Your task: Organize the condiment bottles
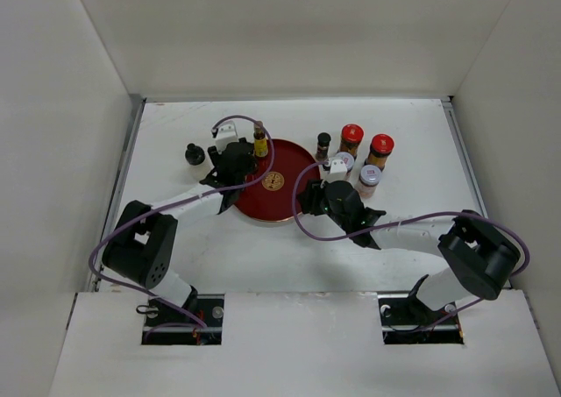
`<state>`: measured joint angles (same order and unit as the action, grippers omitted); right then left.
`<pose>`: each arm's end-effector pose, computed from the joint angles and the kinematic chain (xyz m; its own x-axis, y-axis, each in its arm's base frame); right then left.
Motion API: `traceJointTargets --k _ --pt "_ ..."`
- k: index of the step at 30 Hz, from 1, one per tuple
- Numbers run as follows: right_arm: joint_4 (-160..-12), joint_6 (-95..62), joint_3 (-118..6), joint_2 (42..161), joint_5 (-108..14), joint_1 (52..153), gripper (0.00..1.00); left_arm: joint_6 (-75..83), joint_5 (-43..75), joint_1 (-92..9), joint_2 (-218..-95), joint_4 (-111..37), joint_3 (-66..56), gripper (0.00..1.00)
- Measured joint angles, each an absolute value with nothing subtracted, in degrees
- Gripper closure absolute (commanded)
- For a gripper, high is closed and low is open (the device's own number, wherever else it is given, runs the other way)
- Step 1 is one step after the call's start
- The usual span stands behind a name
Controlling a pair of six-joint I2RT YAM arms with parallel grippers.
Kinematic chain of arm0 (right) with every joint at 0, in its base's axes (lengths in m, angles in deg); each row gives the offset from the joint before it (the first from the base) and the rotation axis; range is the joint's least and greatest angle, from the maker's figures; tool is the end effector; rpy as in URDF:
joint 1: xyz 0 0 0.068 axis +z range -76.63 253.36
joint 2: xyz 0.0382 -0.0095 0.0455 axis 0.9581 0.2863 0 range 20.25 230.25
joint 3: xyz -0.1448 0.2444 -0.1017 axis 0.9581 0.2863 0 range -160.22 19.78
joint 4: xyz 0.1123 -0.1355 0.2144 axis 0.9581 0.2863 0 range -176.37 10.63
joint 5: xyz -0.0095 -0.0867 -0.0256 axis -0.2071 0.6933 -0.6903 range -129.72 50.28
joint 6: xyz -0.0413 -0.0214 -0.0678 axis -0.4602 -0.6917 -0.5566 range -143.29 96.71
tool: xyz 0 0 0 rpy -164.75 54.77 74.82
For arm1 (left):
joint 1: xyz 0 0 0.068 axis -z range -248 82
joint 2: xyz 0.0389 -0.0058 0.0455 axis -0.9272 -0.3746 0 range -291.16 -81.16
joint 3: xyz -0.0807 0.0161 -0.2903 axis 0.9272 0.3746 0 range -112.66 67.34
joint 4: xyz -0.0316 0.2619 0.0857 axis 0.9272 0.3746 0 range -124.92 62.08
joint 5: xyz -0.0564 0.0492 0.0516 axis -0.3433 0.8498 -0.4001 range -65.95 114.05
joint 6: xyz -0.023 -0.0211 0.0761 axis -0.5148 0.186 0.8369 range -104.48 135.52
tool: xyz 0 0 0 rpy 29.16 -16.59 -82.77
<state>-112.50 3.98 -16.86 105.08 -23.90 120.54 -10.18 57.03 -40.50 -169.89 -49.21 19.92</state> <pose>0.2489 0.2400 0.1971 -0.4716 0.1396 -0.8707 -0.3576 0.8722 0.3336 0.3455 -0.1359 0.2185 -0.3446 -0.2308 -0.9099 -0.2133 0.9632 -0.1635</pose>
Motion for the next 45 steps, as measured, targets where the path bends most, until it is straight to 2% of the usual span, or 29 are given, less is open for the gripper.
traceJointTargets --k 4,8,14,19,23,28,35,45 --pt "-112.48 3.96 -16.86 105.08 -23.90 120.54 0.46 -10.33 57.33 -40.50 -169.87 -49.56 19.94 0.30" --pt "-112.48 3.98 -16.86 105.08 -23.90 120.54 0.46 -10.37 57.68 -40.50 -168.36 -49.45 20.27 0.24" --pt "-112.48 3.98 -16.88 105.08 -23.92 120.54 0.46 -10.48 58.10 -41.44 -159.23 -49.27 22.94 0.30" --pt "-112.48 3.98 -16.88 105.08 -23.92 120.54 0.46 -10.87 58.66 -47.69 -156.23 -48.16 22.57 0.27" --pt "-112.46 4.00 -16.88 105.08 -23.92 120.54 0.40 -11.64 59.41 -53.50 -158.98 -45.21 21.04 0.25" --pt "-112.46 4.00 -16.90 105.08 -24.03 120.54 0.31 -11.68 59.65 -54.86 -164.84 -42.76 18.13 0.22" --pt "-112.46 3.98 -16.93 105.08 -24.56 120.81 0.31 -10.39 59.41 -55.60 -171.38 -41.91 13.74 0.23" --pt "-112.46 3.98 -16.93 105.08 -24.60 120.83 0.32 -9.45 59.45 -57.13 -173.65 -41.99 11.75 0.31"
